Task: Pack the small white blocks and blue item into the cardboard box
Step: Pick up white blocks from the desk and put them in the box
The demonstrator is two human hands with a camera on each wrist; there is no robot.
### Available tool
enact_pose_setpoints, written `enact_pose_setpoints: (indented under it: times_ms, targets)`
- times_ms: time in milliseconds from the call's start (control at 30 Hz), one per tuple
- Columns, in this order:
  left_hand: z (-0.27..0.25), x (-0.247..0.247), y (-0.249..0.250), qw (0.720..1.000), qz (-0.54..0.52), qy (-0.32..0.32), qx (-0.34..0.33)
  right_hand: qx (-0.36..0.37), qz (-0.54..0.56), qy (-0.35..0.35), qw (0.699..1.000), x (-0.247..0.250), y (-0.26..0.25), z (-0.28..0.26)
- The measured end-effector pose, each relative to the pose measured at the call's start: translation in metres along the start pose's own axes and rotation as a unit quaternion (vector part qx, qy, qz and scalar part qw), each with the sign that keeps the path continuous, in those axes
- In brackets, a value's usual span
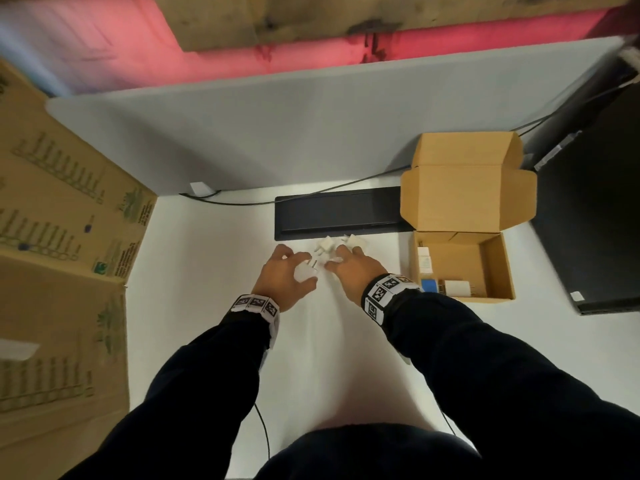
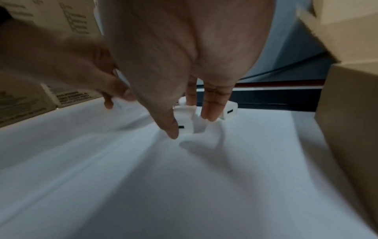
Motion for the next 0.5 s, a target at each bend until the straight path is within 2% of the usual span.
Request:
enact_pose_setpoints:
  times_ms: [100, 200, 300, 433, 500]
  targets:
    - [0.008, 0.001, 0.025, 0.999, -0.014, 0.021, -0.039, -0.036, 0.008, 0.000, 0.999, -0.002, 0.019, -0.017]
    - [0.011, 0.002, 0.048, 0.997, -0.017, 0.030, -0.074, -0.037, 0.045, 0.016, 0.998, -0.003, 0.035, -0.032]
    - [0.017, -0.001, 0.069, 0.995, -0.032, 0.009, -0.092, -0.045, 0.121, 0.088, 0.988, 0.006, 0.051, -0.047]
    - [0.023, 0.001, 0.105, 0.987, -0.098, 0.020, -0.127, -0.064, 0.204, 0.190, 0.958, 0.020, 0.078, -0.064]
    - [0.026, -0.004, 0.131, 0.982, -0.131, -0.006, -0.136, -0.077, 0.215, 0.221, 0.948, 0.024, 0.101, -0.075]
Point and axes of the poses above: each hand's wrist, its own z-axis towards the middle knuckle, its own x-axis out of the back of the hand, y = z × x, the point moved 1 cm from there along z, towards the middle knuckle, and after that the axes turned 7 degrees about z, right-handed, at the moved point
